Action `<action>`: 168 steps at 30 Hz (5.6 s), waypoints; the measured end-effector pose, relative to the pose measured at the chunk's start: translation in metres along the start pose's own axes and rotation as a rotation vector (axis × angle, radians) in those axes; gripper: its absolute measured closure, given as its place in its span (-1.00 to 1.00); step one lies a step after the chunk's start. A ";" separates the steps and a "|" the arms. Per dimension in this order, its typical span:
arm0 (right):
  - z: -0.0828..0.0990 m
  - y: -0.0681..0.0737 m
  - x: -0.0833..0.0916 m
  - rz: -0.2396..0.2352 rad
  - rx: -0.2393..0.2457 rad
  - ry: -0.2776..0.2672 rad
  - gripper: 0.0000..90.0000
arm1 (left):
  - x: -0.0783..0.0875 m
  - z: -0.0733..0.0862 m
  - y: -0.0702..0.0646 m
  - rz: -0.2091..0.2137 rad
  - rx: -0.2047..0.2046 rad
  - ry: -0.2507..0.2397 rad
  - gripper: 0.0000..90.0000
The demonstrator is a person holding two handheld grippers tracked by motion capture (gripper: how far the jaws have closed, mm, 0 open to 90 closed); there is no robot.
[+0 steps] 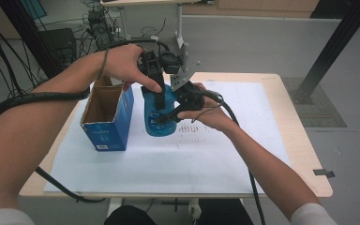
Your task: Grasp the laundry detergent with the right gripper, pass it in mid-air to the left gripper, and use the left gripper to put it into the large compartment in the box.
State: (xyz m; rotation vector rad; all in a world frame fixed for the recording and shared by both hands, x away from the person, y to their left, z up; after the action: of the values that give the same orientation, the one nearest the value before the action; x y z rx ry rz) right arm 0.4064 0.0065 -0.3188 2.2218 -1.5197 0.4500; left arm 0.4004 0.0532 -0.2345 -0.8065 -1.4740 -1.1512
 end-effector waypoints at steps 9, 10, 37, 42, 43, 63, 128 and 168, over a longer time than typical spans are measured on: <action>-0.001 0.001 -0.001 -0.004 0.002 -0.005 -0.05 | 0.001 0.001 0.000 0.002 0.005 0.004 -0.19; -0.001 0.001 -0.002 -0.005 0.003 -0.006 -0.05 | 0.001 0.001 -0.001 0.002 0.004 0.006 -0.19; -0.002 0.001 -0.002 0.000 0.010 -0.013 -0.07 | 0.003 0.002 -0.002 -0.007 0.011 0.007 -0.19; -0.003 0.001 -0.003 -0.001 0.012 -0.013 -0.07 | 0.003 0.003 -0.002 -0.007 0.014 0.006 -0.19; -0.003 0.001 -0.003 -0.002 0.011 -0.013 -0.07 | 0.003 0.003 -0.002 -0.007 0.014 0.007 -0.19; -0.003 0.001 -0.004 -0.002 0.012 -0.013 -0.08 | 0.002 0.004 -0.002 -0.006 0.019 0.006 -0.19; 0.003 0.001 0.002 0.008 -0.037 -0.028 -0.50 | 0.007 0.004 0.000 -0.023 0.046 0.000 -0.18; 0.091 0.043 0.137 0.322 -0.558 0.273 -0.92 | 0.069 0.037 0.048 -0.074 0.525 0.106 -0.18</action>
State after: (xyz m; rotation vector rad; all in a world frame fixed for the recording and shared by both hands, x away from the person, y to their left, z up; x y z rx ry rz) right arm 0.4173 -0.1632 -0.3252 1.4416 -1.6123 0.3491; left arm 0.4175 0.0969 -0.1560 -0.3264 -1.6248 -0.7876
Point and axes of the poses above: each handheld gripper's, and its own axes: x roughly backward along the jaws, z roughly out of its underside, y roughly to its left, the point moved 7 cm from there along -x, roughly forward along the jaws, and after that the axes turned 15 degrees about -z, right-handed, at the moved point
